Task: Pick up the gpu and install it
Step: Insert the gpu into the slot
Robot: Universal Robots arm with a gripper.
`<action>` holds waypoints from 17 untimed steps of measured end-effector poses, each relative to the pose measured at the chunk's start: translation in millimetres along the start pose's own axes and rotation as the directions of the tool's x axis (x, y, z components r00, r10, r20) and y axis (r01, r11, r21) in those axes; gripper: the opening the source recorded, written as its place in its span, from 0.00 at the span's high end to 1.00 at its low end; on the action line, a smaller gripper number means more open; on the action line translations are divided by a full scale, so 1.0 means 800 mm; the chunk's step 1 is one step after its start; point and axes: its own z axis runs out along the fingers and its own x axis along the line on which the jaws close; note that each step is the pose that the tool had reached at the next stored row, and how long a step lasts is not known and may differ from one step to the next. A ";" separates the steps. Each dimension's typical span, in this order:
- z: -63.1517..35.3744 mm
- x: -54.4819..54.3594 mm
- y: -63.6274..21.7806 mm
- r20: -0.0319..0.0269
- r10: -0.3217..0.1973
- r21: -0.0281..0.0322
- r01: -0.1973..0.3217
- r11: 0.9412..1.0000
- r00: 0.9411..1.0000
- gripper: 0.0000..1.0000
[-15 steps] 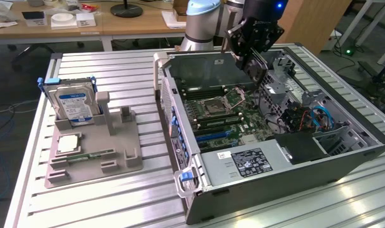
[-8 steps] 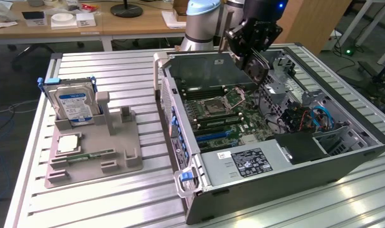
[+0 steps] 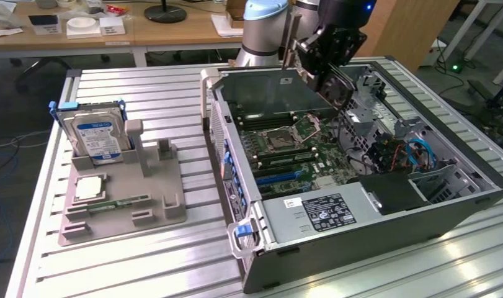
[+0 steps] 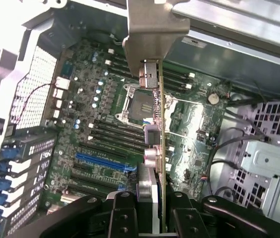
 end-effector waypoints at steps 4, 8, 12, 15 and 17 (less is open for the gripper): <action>0.000 0.000 0.000 -0.002 -0.057 -0.001 0.057 0.998 0.998 0.71; 0.000 0.000 0.000 -0.004 -0.122 -0.003 0.122 0.993 0.993 0.71; 0.000 0.000 0.000 -0.006 -0.181 -0.005 0.181 0.983 0.983 0.71; 0.000 0.000 0.000 -0.008 -0.224 -0.006 0.224 0.974 0.974 0.71; 0.000 0.000 0.000 -0.008 -0.253 -0.007 0.253 0.967 0.967 0.71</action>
